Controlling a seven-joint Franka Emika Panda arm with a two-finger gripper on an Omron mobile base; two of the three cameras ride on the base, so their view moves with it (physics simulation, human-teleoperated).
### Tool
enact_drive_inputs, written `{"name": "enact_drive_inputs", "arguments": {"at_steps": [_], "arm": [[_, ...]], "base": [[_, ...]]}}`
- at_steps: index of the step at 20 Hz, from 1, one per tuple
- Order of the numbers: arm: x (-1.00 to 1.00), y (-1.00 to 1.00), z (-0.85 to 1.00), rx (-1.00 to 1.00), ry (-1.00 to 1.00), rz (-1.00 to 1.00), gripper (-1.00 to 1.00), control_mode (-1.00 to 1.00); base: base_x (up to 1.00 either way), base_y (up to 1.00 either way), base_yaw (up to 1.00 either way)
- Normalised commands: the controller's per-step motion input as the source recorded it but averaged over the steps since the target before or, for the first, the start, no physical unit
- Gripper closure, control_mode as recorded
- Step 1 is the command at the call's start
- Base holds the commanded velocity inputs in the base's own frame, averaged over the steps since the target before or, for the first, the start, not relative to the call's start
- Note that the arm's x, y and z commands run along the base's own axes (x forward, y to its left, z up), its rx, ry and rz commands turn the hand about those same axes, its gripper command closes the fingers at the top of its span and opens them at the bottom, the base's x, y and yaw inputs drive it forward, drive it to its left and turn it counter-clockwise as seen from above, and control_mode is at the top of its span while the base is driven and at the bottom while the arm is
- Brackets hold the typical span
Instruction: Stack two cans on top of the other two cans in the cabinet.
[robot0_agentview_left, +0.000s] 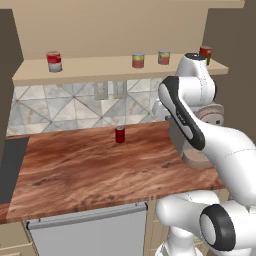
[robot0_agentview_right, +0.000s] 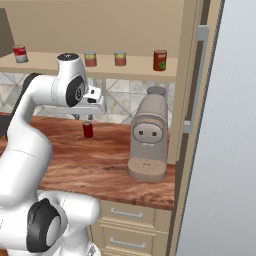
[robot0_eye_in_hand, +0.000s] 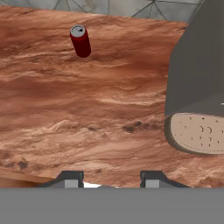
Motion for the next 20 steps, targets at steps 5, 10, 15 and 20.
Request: {"name": "enact_drive_inputs", "arguments": {"at_steps": [5, 10, 15, 20], "arm": [[-0.10, 0.00, 0.00, 0.00, 0.00, 0.00, -1.00, -1.00], [-0.24, 0.00, 0.02, 0.00, -0.29, -0.01, -1.00, -1.00], [-0.14, 0.00, 0.16, 0.00, -0.26, -0.04, -1.00, -1.00], [-0.09, 0.01, 0.26, 0.00, -0.20, -0.02, -1.00, -1.00]], "base": [[0.00, 0.00, 0.00], [0.00, 0.00, 0.00], [0.00, 0.00, 0.00], [0.00, 0.00, 0.00]]}}
